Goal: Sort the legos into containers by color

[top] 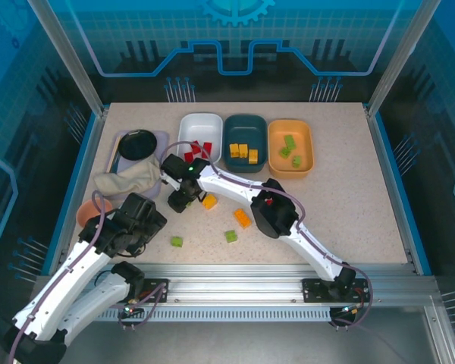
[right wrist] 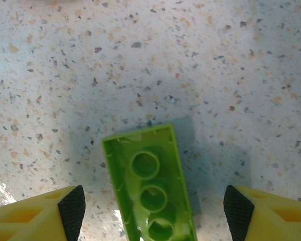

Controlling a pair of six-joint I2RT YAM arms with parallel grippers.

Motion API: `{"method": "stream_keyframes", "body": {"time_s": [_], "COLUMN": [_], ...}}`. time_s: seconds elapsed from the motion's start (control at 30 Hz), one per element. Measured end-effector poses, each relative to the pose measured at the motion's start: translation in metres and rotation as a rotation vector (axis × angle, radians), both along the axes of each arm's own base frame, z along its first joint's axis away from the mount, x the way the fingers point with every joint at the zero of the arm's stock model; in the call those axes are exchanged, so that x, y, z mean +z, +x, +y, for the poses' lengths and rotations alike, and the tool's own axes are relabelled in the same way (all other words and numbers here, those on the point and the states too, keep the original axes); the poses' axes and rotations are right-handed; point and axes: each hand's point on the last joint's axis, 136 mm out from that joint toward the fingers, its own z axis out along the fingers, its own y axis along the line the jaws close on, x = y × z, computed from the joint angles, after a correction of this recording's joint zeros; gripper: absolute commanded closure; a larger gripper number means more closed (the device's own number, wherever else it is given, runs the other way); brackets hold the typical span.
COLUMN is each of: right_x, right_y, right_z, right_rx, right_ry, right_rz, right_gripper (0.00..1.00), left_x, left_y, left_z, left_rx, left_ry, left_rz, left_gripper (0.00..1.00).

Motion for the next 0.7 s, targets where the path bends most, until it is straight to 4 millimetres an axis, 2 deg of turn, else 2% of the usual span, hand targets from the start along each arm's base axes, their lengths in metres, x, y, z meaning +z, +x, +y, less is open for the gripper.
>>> {"method": "stream_keyframes", "body": {"time_s": [0.1, 0.2, 0.5, 0.7], "right_x": [-0.0057, -0.0035, -0.0049, -0.0019], "right_y": [0.0021, 0.0077, 0.0056, 0.0079], "right_z": [0.0006, -0.0033, -0.0054, -0.0071], "right_rx": [-0.016, -0.045, -0.081, -0.101], "right_ry": [-0.028, -0.061, -0.095, -0.09], "right_rz": [-0.015, -0.044, -0.052, -0.052], "right_gripper": [0.39, 0.45, 0.7, 0.75], "left_x": [0.0022, 0.0057, 0.0077, 0.0082], "left_y": [0.0005, 0.0015, 0.0008, 0.0015], "left_z": [-0.0003, -0.0005, -0.0002, -0.0012], "left_rx": [-0.011, -0.022, -0.026, -0.045], "left_ry": [0.001, 0.003, 0.002, 0.004], "left_rz": [-0.004, -0.012, -0.02, -0.024], "left_gripper": [0.16, 0.16, 0.16, 0.16]}}
